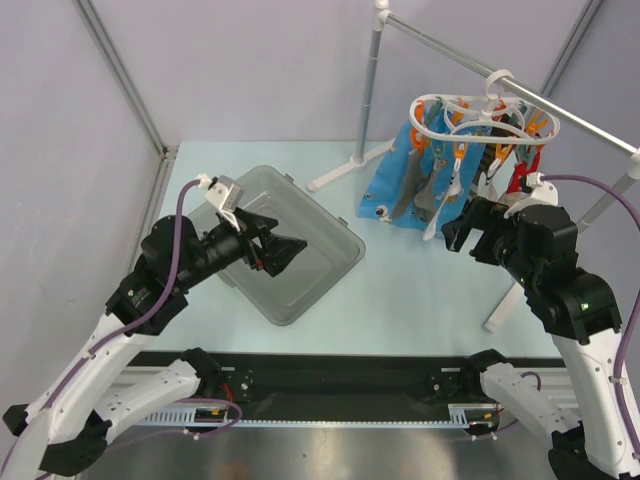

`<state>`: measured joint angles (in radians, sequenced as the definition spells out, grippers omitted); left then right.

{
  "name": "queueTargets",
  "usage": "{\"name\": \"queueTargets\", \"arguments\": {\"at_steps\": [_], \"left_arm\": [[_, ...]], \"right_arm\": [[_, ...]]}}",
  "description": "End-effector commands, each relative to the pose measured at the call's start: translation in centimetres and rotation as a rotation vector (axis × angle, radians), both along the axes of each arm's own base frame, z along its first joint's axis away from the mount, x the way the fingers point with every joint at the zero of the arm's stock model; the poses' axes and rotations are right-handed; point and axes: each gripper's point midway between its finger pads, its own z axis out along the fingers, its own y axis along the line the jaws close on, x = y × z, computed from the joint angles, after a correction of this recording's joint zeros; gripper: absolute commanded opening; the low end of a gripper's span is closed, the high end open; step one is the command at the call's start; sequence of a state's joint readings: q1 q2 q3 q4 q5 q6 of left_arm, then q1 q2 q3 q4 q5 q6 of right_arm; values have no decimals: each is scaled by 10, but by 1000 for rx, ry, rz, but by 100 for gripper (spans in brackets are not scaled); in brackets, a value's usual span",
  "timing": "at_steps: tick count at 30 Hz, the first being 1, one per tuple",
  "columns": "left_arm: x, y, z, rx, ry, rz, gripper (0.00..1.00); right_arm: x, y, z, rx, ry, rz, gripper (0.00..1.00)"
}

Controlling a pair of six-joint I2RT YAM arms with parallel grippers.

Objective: Remove the socks clipped to the hanger

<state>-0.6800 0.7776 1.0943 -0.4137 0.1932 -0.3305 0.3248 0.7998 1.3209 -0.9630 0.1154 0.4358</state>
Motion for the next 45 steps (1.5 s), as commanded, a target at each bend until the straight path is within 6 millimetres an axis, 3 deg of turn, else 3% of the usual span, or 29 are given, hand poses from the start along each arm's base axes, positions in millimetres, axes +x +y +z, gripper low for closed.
{"name": "queueTargets", "arguments": {"at_steps": [1, 5, 11, 13, 16, 18, 19, 20, 21, 22, 24, 25, 26, 28, 29, 30, 33, 34, 37, 38, 40, 41, 44, 45], "left_arm": [[2, 2, 8, -11, -30, 9, 100], [14, -11, 10, -29, -20, 1, 100], [53, -57, 14, -52, -42, -63, 97], [76, -83, 9, -43, -57, -87, 90], [100, -126, -1, -4, -105, -105, 86], [101, -150, 2, -3, -168, -144, 85], [111, -168, -11, 6, -170, -165, 85], [115, -175, -12, 0, -176, -175, 84], [122, -183, -4, -14, -192, -175, 84], [135, -194, -20, 8, -176, -170, 83], [149, -207, -21, 13, -193, -162, 81], [155, -211, -5, -5, -225, -154, 81], [163, -221, -19, 10, -212, -161, 80], [166, -233, -4, -13, -248, -192, 79], [172, -241, -13, -6, -236, -199, 78], [174, -245, -2, -25, -255, -202, 78], [183, -253, -4, -37, -242, -189, 78], [185, -255, 6, -55, -247, -183, 78], [192, -260, 5, -53, -236, -175, 64], [193, -261, 5, -52, -232, -176, 52], [188, -261, 5, -56, -218, -193, 40], [185, -260, 7, -62, -216, -202, 28], [171, -258, 16, -83, -203, -245, 9], [167, -258, 20, -90, -199, -260, 2]], "right_arm": [[-5, -1, 18, 26, -46, -3, 100], [-8, -5, 20, 28, -45, -20, 100], [-14, -8, 9, -23, -16, 2, 100], [-16, -9, 5, -26, -7, -1, 100], [-18, -5, 6, -31, -20, 34, 100], [-20, -6, 13, -28, -42, 38, 100], [-20, -5, 15, -25, -50, 42, 100], [-22, -5, 18, -19, -61, 42, 99], [-23, -2, 19, -10, -68, 59, 99], [-23, 0, 19, -3, -71, 70, 99], [-25, 4, 14, 7, -66, 92, 98], [-27, 7, 13, 18, -65, 109, 97], [-28, 8, 11, 24, -61, 113, 97], [-28, 8, 2, 18, -42, 112, 95], [-30, 12, 1, 30, -36, 134, 94], [-31, 12, -1, 28, -32, 135, 93], [-32, 11, -1, 29, -46, 134, 89], [-31, 13, -10, 29, -30, 137, 86], [-26, 22, -24, 64, -16, 159, 80], [-24, 24, -27, 70, -10, 163, 79], [-16, 28, -27, 84, -33, 168, 75], [-11, 30, -36, 83, -24, 167, 74], [12, 36, -34, 108, -80, 152, 66], [21, 40, -22, 129, -133, 156, 64]]}}
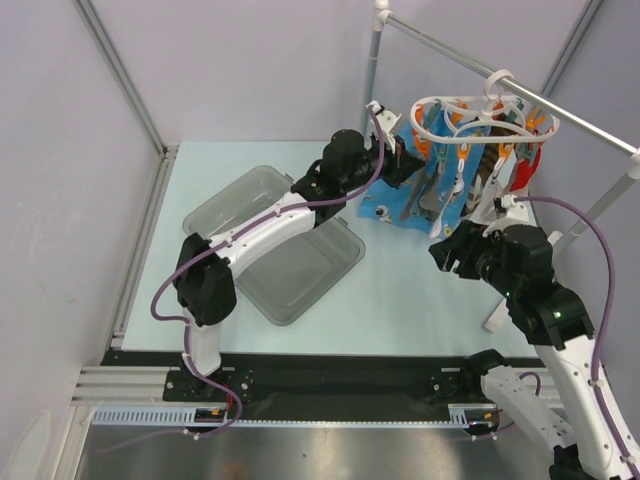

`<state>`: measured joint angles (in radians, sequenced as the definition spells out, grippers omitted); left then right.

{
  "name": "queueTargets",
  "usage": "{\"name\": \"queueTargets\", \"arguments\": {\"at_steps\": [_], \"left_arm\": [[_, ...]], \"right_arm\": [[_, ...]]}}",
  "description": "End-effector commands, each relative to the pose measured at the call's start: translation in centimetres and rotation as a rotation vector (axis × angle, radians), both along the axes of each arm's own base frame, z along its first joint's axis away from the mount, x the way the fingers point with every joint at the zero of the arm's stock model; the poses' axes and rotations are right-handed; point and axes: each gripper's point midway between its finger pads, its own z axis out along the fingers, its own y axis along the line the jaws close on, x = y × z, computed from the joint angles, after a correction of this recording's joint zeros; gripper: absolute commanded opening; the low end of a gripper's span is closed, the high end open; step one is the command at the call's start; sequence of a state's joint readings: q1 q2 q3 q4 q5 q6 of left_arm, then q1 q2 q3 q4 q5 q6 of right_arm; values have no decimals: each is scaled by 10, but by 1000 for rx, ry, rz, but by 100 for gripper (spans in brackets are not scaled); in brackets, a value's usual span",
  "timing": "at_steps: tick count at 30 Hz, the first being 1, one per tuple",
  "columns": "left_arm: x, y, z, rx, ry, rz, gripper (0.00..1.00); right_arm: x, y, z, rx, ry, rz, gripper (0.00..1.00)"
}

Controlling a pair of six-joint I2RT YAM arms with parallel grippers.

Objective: Remove the socks clipped to the hanger

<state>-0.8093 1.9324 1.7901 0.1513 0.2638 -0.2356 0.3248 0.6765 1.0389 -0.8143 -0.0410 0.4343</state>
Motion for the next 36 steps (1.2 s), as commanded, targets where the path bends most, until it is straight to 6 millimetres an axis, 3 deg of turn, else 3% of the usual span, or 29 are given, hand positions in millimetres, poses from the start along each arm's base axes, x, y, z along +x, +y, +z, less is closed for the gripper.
{"name": "queueTargets", "arguments": {"at_steps": [1, 5, 9, 10, 11, 13, 14, 18, 20, 23, 24, 26, 27, 28, 29, 31, 34, 36], "left_arm": [[-21, 4, 44, -70, -32, -63, 0], [-37, 8, 57, -87, 2, -110, 0], [-48, 4, 65, -102, 55, -165, 0], [-52, 4, 66, -106, 74, -180, 0], [-52, 4, 65, -107, 87, -184, 0], [-56, 3, 67, -115, 120, -196, 0], [-60, 2, 68, -118, 130, -213, 0], [-64, 1, 76, -130, 167, -237, 0], [-65, 0, 69, -116, 196, -242, 0], [-65, 0, 66, -114, 226, -241, 2], [-64, 0, 67, -116, 239, -233, 4], [-61, -1, 61, -104, 272, -215, 14], [-58, 0, 66, -113, 272, -200, 18], [-56, 0, 66, -112, 276, -184, 33], [-53, 2, 62, -101, 291, -160, 41], [-43, 6, 64, -108, 298, -98, 53], [-37, 12, 70, -122, 312, -42, 65], [-34, 15, 76, -137, 318, -9, 68]], "right_arm": [[35, 16, 39, 88, -172, 7, 62], [66, 25, 53, 85, -275, -18, 55], [93, 33, 49, -19, -379, -97, 55], [92, 46, 40, -47, -389, -72, 56], [100, 39, 49, -59, -445, -146, 56], [107, 41, 33, -122, -443, -160, 59], [112, 40, 38, -118, -475, -178, 60], [125, 33, 22, -195, -473, -233, 62], [128, 33, 14, -224, -467, -234, 58], [126, 31, 7, -230, -454, -237, 35], [123, 31, 8, -220, -461, -230, 20], [116, 34, 18, -176, -499, -203, 0], [114, 35, 17, -169, -502, -190, 0], [113, 36, 19, -162, -508, -183, 0], [112, 37, 18, -162, -504, -173, 0], [112, 38, 20, -158, -499, -169, 0], [112, 42, 18, -150, -493, -155, 0], [113, 45, 18, -144, -493, -145, 0]]}}
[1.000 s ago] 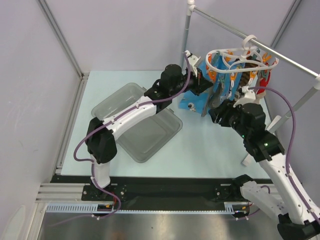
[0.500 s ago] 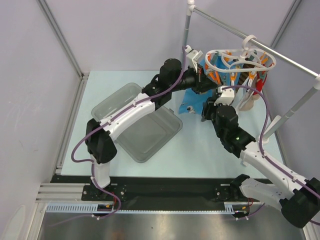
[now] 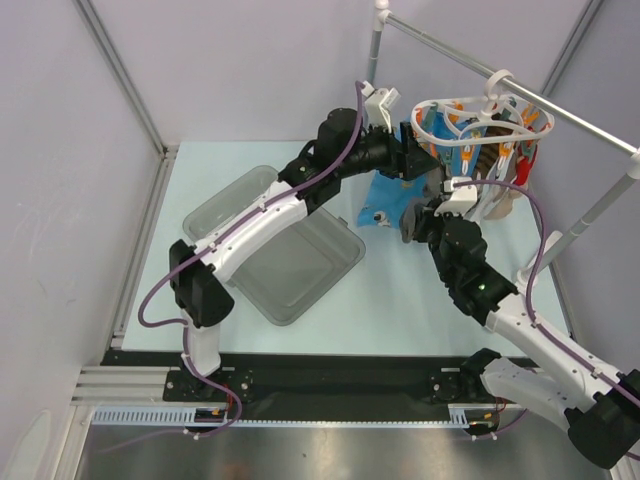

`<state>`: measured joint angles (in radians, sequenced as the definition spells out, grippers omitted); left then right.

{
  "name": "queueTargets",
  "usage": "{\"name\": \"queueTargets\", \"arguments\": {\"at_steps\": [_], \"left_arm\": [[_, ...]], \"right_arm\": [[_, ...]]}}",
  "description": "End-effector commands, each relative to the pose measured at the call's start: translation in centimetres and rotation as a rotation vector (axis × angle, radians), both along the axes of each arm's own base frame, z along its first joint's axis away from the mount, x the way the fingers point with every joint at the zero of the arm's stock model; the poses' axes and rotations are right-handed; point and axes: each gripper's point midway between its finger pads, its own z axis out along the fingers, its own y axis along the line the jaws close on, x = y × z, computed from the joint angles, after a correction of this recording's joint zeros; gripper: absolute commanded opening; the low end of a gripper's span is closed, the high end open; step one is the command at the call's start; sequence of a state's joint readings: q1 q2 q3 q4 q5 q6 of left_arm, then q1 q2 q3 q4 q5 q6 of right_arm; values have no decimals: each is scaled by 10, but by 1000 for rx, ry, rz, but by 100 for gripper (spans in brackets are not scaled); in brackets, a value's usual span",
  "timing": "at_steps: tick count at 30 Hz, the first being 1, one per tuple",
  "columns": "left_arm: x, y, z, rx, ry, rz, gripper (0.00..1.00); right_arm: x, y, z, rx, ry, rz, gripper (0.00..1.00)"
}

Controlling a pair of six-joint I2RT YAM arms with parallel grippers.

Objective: Remove the socks clipped to the hanger

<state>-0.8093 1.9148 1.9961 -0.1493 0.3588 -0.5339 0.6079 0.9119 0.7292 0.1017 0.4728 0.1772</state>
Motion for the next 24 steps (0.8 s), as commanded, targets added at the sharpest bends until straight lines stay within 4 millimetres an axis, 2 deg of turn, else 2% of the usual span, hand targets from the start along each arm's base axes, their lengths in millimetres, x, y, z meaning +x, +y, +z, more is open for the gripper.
{"name": "queueTargets", "arguments": {"at_steps": [1, 6, 7, 15, 19, 24], "left_arm": [[7, 13, 33, -43, 7, 97, 68], [16, 15, 34, -37, 40, 153, 68], [19, 14, 24, -10, 62, 160, 66], [30, 23, 28, 35, 12, 299, 60], [28, 21, 24, 60, -7, 311, 56], [19, 15, 33, 94, -113, 356, 61]], "right_arm": [[3, 9, 18, 47, -49, 24, 0], [10, 15, 17, 53, -51, 30, 0], [11, 17, 16, 54, -49, 33, 0], [15, 25, 20, 76, -58, 46, 0], [16, 28, 22, 82, -64, 54, 0], [18, 32, 22, 88, -65, 68, 0]]}}
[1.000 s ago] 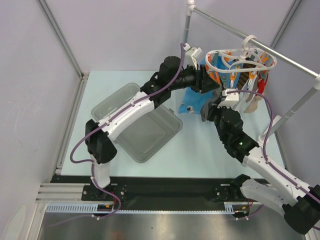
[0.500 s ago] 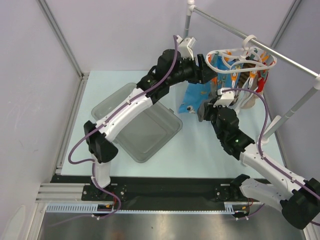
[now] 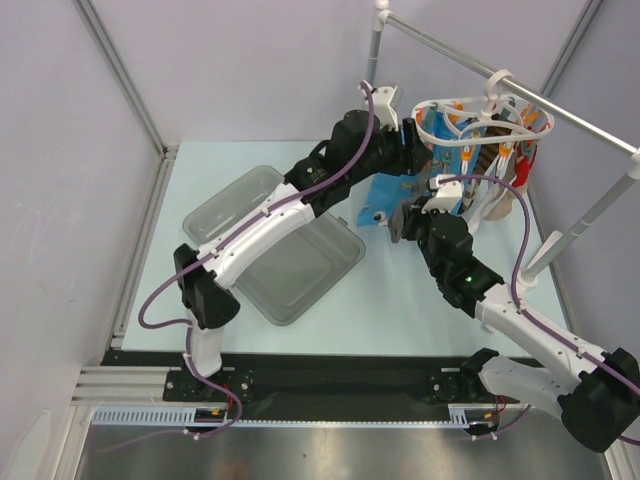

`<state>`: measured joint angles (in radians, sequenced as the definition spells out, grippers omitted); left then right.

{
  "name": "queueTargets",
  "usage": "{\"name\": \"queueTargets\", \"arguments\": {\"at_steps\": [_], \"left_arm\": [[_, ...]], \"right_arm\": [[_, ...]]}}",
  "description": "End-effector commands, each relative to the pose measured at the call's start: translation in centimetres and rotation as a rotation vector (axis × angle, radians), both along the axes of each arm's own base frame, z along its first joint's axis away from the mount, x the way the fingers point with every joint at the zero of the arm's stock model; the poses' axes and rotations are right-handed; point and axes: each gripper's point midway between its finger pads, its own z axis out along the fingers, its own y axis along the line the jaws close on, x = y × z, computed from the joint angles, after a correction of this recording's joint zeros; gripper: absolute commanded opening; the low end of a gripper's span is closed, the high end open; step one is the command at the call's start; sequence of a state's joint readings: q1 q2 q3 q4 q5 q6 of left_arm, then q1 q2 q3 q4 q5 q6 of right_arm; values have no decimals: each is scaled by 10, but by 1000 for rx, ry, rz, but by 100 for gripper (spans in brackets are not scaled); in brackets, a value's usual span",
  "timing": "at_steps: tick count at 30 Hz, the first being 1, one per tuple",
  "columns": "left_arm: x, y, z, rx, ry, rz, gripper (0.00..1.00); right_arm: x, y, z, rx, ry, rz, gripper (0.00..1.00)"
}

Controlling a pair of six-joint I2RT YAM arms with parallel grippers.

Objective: Remove the socks clipped to the hanger

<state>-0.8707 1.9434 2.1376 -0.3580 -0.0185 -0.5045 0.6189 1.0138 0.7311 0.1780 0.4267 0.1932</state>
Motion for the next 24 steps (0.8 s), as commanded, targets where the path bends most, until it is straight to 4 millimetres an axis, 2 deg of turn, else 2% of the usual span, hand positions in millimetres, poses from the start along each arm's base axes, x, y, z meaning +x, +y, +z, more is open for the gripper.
{"name": "queueTargets", "arguments": {"at_steps": [1, 14, 24], "left_arm": [[-6, 0, 35, 0, -129, 45, 61], [10, -9, 19, 42, -149, 118, 59], [12, -14, 33, 18, -198, 117, 55]], "right_arm": [[3, 9, 37, 86, -87, 17, 0], [0, 14, 39, 98, -89, 53, 0], [0, 16, 36, 101, -85, 64, 0]]}}
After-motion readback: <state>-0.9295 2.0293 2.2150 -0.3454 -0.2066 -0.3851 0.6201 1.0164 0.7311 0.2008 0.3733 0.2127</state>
